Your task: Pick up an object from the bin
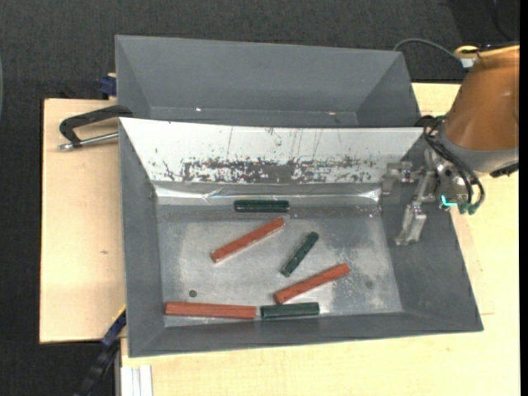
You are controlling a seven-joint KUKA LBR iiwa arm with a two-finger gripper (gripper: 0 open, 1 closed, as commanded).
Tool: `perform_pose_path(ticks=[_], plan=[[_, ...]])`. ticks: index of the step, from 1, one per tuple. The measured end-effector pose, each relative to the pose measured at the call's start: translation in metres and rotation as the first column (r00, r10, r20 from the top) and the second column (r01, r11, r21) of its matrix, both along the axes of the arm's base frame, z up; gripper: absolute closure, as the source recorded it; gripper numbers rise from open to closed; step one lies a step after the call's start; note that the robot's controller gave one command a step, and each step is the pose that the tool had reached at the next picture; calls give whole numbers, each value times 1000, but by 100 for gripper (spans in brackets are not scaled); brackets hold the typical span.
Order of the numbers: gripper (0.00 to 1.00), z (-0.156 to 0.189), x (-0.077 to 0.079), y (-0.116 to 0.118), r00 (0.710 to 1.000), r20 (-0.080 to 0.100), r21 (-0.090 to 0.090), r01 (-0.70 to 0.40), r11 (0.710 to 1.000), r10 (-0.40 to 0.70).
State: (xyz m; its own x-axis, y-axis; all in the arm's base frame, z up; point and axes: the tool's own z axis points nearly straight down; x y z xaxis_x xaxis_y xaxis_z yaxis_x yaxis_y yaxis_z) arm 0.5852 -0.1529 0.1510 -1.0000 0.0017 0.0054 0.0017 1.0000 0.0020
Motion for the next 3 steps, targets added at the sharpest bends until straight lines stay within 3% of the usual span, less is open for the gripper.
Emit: perform_pose_path(ticks=[1, 2, 3], plan=[[0, 5, 2, 0, 1000, 8, -2, -2, 1000, 2], [0, -38, -20, 16, 994, 14, -4, -106, 994, 107], [0, -72, -23, 43, 950, 6, -1, -313, 950, 313]])
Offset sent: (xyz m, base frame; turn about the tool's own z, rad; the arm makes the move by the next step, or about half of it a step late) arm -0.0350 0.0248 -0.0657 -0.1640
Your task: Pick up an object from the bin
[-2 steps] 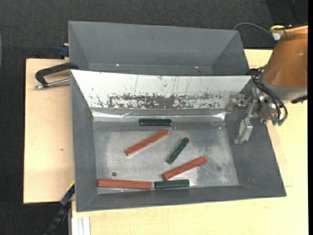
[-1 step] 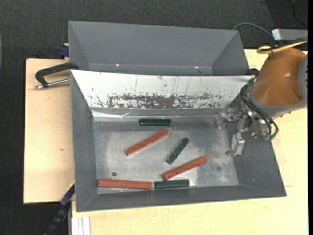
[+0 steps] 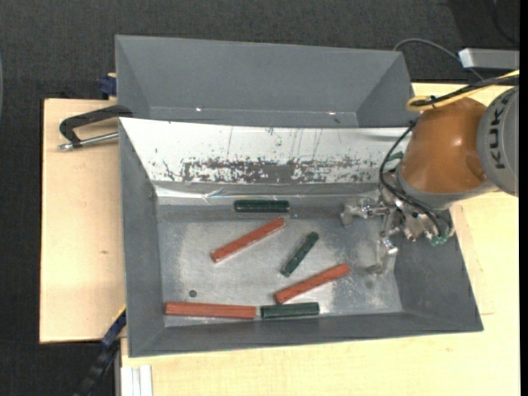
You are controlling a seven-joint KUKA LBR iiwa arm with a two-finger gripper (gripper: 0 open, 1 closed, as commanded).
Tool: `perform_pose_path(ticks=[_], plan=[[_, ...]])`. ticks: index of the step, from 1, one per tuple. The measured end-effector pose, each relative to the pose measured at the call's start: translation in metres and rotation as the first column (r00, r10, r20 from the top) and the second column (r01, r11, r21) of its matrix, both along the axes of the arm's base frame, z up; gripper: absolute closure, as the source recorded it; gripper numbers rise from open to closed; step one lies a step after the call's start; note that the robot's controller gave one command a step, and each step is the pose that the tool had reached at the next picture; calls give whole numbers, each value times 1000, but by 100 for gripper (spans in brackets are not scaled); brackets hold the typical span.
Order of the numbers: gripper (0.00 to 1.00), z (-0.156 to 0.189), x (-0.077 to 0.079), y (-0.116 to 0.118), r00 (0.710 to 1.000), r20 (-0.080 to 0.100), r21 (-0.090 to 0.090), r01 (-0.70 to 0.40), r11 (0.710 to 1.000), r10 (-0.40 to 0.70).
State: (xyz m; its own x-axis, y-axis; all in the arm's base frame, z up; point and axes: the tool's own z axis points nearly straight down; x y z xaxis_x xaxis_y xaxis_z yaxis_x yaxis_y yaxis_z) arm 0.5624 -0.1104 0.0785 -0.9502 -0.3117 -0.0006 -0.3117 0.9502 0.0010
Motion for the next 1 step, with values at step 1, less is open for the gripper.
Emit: perform_pose_path(ticks=[1], plan=[[0, -1, -34, 16, 985, 1, 0, 172, 985, -172]])
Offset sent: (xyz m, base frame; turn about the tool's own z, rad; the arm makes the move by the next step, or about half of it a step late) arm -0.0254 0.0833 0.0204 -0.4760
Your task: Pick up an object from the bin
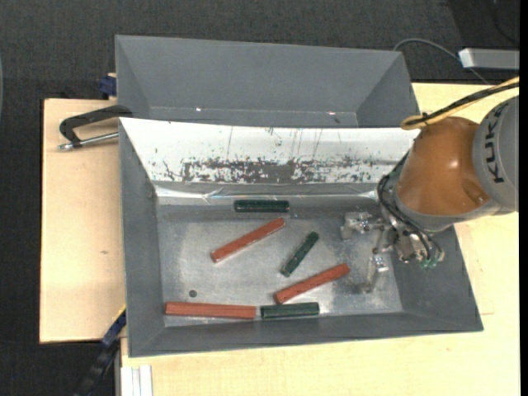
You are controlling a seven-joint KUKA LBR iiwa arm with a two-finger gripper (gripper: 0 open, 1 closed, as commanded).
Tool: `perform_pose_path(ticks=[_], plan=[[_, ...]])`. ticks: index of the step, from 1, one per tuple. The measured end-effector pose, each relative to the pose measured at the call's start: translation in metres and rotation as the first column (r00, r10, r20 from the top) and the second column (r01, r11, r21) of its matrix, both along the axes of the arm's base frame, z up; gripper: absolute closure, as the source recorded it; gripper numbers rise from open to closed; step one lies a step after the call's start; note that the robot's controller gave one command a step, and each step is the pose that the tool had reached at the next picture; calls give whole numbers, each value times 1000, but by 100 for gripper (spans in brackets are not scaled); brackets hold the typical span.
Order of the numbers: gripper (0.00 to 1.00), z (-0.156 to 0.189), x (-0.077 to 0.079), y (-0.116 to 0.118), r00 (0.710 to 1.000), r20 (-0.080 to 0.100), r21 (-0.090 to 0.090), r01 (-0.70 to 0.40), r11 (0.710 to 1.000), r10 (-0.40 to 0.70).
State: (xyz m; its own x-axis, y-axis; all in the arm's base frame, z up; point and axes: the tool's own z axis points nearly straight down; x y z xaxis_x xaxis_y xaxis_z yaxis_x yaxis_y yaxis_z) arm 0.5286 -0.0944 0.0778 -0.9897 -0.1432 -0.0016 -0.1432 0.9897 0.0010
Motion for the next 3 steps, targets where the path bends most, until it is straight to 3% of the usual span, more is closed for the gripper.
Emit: perform_pose_path(ticks=[1, 2, 3], plan=[[0, 5, -3, 16, 985, 1, 0, 174, 985, -174], [0, 8, -9, 45, 997, -1, -1, -78, 997, 78], [100, -7, -28, 55, 993, -1, 0, -115, 993, 115]])
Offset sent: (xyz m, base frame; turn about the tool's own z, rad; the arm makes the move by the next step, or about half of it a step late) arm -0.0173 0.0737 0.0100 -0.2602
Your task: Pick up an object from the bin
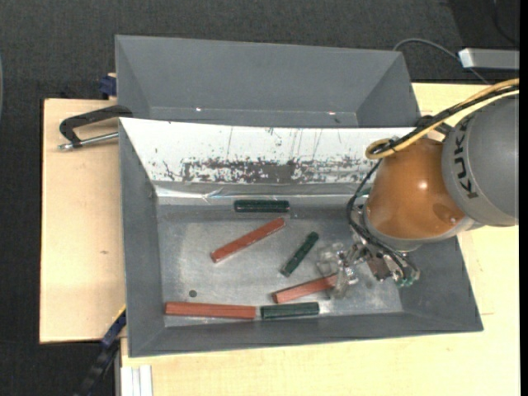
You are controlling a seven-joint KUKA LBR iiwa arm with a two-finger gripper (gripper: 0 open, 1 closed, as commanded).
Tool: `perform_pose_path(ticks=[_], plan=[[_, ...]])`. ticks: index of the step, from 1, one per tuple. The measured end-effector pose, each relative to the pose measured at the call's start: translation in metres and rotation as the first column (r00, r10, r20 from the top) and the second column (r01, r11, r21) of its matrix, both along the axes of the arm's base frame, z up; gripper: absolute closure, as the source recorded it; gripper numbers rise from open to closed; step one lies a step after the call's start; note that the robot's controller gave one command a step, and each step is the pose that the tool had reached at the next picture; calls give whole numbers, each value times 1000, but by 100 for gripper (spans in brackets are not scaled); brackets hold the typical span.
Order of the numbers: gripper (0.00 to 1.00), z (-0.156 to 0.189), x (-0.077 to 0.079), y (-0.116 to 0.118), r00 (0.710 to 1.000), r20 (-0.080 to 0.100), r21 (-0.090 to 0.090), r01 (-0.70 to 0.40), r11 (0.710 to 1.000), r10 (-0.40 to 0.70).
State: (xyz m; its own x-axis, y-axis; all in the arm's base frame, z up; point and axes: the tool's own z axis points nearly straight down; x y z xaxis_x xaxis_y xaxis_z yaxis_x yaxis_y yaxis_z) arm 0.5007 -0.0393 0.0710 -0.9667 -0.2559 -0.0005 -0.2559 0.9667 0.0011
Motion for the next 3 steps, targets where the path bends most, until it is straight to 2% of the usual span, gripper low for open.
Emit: perform_pose_path(ticks=[1, 2, 3], plan=[[100, 0, 0, 0, 1000, 0, 0, 0, 1000, 0], [100, 13, 7, 17, 999, 4, -1, -50, 999, 50], [100, 76, 15, -8, 999, 5, 0, 38, 999, -38]])
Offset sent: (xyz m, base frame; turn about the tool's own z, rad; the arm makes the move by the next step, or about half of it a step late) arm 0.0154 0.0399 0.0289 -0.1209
